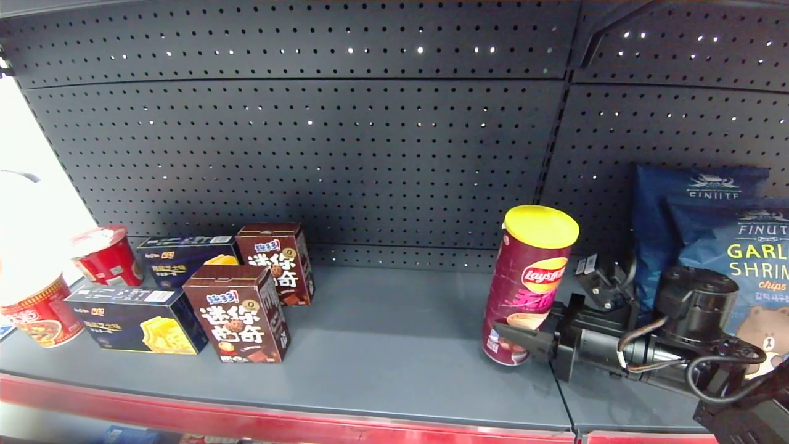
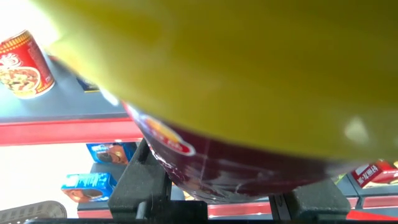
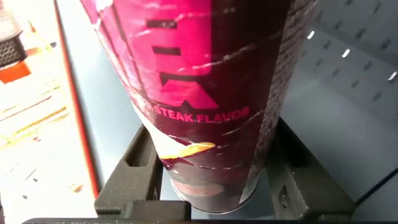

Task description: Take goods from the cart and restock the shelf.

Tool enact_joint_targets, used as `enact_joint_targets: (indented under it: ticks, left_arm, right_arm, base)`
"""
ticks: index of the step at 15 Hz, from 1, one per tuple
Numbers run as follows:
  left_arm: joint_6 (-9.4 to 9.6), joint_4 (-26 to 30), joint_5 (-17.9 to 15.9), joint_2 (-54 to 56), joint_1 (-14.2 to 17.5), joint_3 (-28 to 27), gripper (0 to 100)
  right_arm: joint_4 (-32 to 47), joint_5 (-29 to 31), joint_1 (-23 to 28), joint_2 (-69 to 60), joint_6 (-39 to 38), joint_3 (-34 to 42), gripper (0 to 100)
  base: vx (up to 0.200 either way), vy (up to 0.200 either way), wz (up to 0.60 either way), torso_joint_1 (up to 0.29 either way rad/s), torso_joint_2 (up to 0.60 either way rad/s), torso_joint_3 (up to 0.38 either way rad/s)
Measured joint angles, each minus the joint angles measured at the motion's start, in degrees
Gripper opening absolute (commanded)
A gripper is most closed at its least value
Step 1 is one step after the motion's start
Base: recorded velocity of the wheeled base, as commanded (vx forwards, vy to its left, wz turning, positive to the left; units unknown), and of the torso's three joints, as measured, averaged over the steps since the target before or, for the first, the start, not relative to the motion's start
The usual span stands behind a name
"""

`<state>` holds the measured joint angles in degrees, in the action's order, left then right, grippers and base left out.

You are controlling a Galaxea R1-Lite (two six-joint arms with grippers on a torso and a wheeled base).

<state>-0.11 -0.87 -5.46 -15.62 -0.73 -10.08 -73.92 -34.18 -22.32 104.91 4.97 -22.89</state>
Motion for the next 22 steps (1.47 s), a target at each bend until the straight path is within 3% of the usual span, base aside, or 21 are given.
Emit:
enact_joint_targets:
  ticks: [7,12,13,22]
  left_arm:
    - [-0.38,0.00,0.02,0.05,0.11,0.05,0]
    - [-0.40,0.11,0.00,0.05,0.13,0.22,0]
    - [-0.38,0.11,0.00,0.05,0.18,0.24,0]
    - [-0.40,0.09,0.00,0.11,0.16,0.30,0]
  right_arm:
    - [-9.96,0.11,-0.88,2.58,0.09,8.18,0]
    - [-12.11,0.11,-1.33,4.92,0.11,9.73,0]
    - [-12.26,0.13,-1.43,5.10,0.09,9.95,100]
    - [-15.27,0.13,-0.85,3.30,0.15,14.46,100]
  base:
    - [0.000,0.000,0.00,0.000,0.00,0.000]
    - [0.000,0.000,0.00,0.000,0.00,0.000]
    - [0.000,0.000,0.00,0.000,0.00,0.000]
    - [0.000,0.000,0.00,0.000,0.00,0.000]
